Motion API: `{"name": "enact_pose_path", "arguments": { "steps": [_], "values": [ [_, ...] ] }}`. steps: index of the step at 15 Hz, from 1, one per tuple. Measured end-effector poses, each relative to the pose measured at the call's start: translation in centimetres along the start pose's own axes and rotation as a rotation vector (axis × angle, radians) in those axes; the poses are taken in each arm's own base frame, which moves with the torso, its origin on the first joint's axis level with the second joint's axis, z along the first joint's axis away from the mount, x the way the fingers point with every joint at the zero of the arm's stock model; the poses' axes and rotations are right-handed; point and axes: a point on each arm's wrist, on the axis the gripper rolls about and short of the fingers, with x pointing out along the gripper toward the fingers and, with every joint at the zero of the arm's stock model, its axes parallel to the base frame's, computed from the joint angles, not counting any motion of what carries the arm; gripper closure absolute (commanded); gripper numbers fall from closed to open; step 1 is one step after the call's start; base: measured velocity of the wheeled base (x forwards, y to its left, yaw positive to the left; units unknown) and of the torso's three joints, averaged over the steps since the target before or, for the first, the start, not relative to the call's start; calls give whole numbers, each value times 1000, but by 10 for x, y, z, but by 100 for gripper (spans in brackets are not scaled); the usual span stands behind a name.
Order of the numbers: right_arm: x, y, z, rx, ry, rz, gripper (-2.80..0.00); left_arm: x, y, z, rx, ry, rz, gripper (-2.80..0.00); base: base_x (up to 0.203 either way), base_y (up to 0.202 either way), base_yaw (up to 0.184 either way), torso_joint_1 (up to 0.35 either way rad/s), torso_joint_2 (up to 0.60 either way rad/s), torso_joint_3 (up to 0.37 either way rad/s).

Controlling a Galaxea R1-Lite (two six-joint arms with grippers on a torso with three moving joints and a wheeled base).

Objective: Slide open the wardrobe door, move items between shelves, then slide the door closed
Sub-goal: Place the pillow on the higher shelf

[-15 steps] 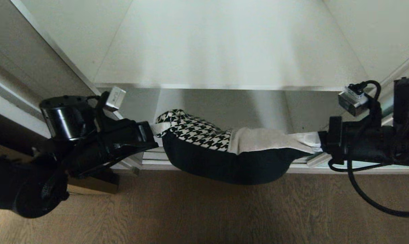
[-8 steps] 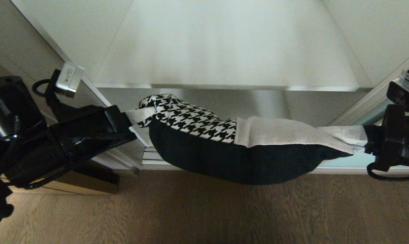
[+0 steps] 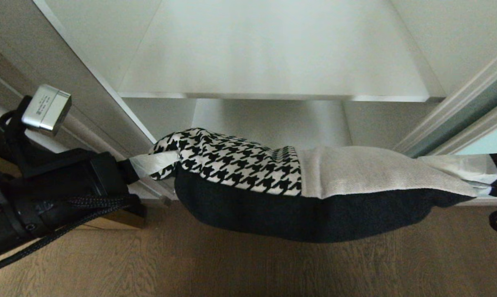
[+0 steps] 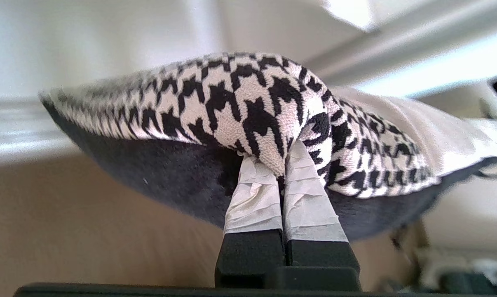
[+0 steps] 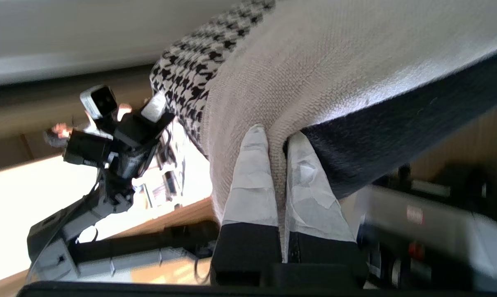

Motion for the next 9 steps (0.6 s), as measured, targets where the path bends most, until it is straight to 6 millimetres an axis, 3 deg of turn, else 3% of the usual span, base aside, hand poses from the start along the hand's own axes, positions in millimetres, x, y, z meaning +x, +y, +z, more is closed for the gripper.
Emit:
{"name": "enact_pose_path", "arguments": {
  "steps": [9],
  "values": [
    [-15,7,-7,-16,-10,23,0,2,-2,-3,-4,12,-17,0,-196,0,-1,2,1,4]
  ]
}}
